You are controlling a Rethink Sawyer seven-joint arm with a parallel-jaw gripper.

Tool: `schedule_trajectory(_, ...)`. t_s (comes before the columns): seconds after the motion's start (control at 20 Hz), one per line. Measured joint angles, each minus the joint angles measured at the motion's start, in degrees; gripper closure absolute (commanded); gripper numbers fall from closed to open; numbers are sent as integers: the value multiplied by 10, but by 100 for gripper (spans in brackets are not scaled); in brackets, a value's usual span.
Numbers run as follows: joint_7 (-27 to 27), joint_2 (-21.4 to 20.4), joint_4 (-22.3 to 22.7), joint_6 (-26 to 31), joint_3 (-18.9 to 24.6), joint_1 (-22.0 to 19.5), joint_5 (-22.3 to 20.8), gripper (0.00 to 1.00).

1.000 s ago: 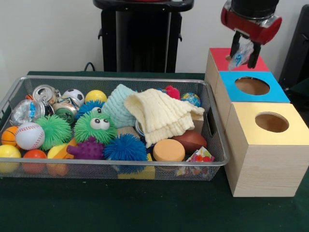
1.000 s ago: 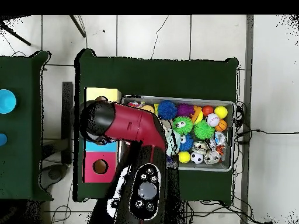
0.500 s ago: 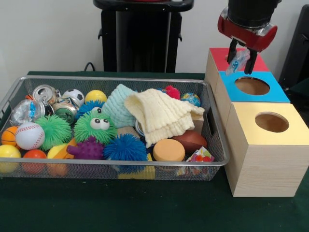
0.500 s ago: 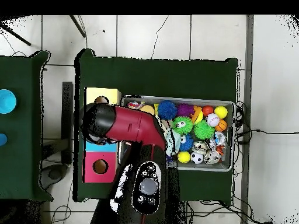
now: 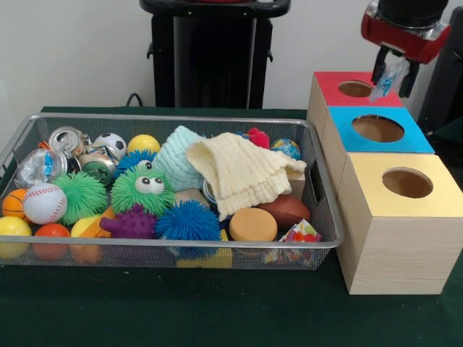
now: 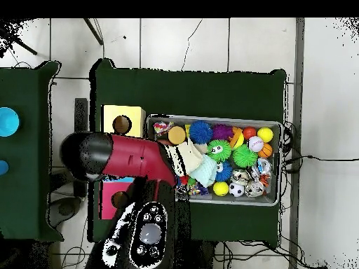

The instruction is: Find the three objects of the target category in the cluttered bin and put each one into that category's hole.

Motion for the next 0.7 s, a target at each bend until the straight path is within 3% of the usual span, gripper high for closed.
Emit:
schedule_trajectory(0.35,0,-21,19,0,0,36,8,100)
schedule_trajectory(0.7,0,-23,22,4,3,21,10,100)
